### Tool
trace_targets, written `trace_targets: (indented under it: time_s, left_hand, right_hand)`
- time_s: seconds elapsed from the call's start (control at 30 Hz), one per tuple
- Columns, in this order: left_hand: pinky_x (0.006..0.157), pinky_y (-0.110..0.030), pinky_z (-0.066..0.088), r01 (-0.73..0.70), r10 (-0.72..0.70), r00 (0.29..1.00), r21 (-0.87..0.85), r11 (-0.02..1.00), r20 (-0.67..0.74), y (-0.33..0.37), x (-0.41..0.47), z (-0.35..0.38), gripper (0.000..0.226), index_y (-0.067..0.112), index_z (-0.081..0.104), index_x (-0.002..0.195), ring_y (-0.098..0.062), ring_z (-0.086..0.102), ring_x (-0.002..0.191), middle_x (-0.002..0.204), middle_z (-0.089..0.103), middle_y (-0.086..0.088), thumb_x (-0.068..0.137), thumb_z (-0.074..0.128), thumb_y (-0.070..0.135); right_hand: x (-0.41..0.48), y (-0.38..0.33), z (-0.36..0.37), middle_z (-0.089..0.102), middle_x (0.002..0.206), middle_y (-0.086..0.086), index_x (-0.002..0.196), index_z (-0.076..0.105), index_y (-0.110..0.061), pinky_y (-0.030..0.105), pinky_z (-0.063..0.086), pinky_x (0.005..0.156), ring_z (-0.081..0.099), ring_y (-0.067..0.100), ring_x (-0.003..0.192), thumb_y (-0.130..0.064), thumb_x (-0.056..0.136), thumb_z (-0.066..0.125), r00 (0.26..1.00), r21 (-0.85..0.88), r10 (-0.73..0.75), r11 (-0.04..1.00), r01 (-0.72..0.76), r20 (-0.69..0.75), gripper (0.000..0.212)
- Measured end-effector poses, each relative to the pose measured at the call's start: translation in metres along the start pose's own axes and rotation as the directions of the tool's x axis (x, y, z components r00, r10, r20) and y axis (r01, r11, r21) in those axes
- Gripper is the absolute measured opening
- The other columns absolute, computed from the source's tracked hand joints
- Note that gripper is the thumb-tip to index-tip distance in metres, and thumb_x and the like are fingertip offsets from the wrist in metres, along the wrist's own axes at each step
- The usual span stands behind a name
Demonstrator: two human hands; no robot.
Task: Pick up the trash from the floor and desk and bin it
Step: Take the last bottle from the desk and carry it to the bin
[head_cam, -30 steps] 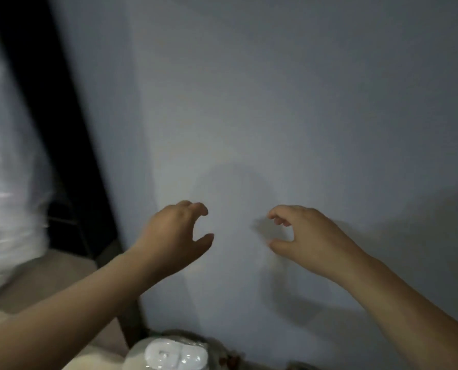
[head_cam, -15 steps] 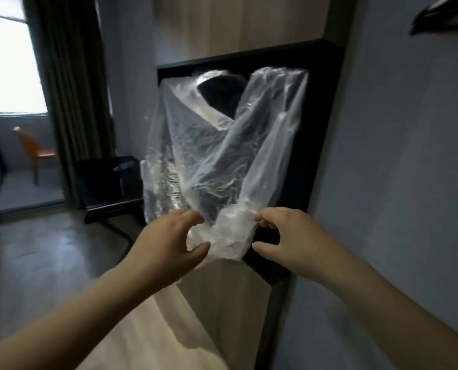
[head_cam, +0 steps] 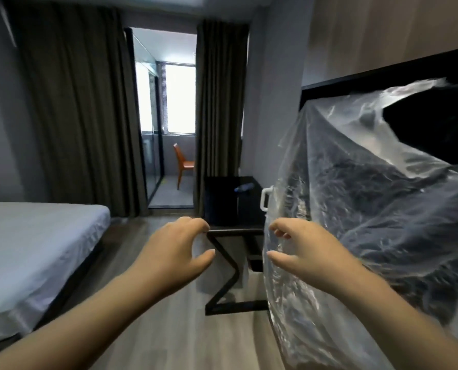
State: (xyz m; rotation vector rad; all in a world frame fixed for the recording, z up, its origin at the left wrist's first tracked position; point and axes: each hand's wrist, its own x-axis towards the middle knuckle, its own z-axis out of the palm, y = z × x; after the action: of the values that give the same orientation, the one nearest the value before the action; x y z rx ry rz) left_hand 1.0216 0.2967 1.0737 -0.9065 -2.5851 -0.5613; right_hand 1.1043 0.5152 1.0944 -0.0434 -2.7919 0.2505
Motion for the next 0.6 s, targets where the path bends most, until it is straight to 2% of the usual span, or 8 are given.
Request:
trace_targets:
  time_s: [0.13,0.23,0.4,0.5,0.6]
  left_hand:
    - [0.092,-0.029,0.048,0.063,-0.063,0.998,0.01,0.998,-0.015,-0.053,0.05,0.022,0.043,0.028,0.055,0.121,-0.011,0.055,0.109,0.119,0.058,0.01,0.083,0.06,0.046]
    - [0.094,-0.027,0.047,0.084,-0.084,0.996,0.006,0.996,-0.011,-0.096,0.088,0.043,0.044,0.029,0.052,0.124,-0.008,0.053,0.112,0.122,0.056,0.012,0.085,0.058,0.047]
    - [0.095,-0.024,0.045,0.069,-0.069,0.998,-0.013,0.998,-0.004,-0.176,0.167,0.064,0.046,0.029,0.05,0.127,-0.007,0.052,0.115,0.125,0.054,0.013,0.085,0.057,0.047]
    - [0.096,-0.023,0.043,0.055,-0.055,0.998,-0.028,0.998,0.018,-0.225,0.219,0.068,0.047,0.029,0.048,0.13,-0.007,0.05,0.117,0.128,0.052,0.014,0.086,0.056,0.047]
    - [0.096,-0.021,0.043,0.03,-0.03,0.999,-0.033,0.999,0.02,-0.267,0.27,0.078,0.048,0.029,0.048,0.131,-0.006,0.05,0.118,0.129,0.052,0.014,0.087,0.055,0.047]
  right_hand:
    - [0.08,0.005,0.04,0.059,0.122,-0.012,0.128,0.052,-0.03,0.024,0.043,0.093,0.053,0.007,0.113,-0.042,0.086,0.062,0.998,0.024,-0.052,0.998,0.051,0.032,0.044]
    - [0.137,0.007,0.073,0.059,0.121,-0.013,0.127,0.052,-0.031,0.022,0.042,0.089,0.053,0.006,0.113,-0.043,0.086,0.061,0.997,0.028,-0.067,0.997,0.066,0.044,0.044]
    - [0.238,0.009,0.119,0.057,0.126,-0.015,0.132,0.05,-0.033,0.018,0.041,0.093,0.051,0.003,0.116,-0.044,0.087,0.061,0.997,0.062,-0.022,0.998,0.018,0.069,0.047]
    - [0.302,0.004,0.138,0.057,0.127,-0.015,0.132,0.049,-0.033,0.016,0.04,0.09,0.051,0.001,0.116,-0.044,0.087,0.06,0.997,0.063,0.027,0.998,-0.031,0.068,0.048]
    - [0.361,0.002,0.159,0.057,0.126,-0.014,0.132,0.049,-0.032,0.018,0.043,0.092,0.052,0.002,0.115,-0.045,0.086,0.061,0.996,0.075,0.061,0.995,-0.065,0.063,0.049]
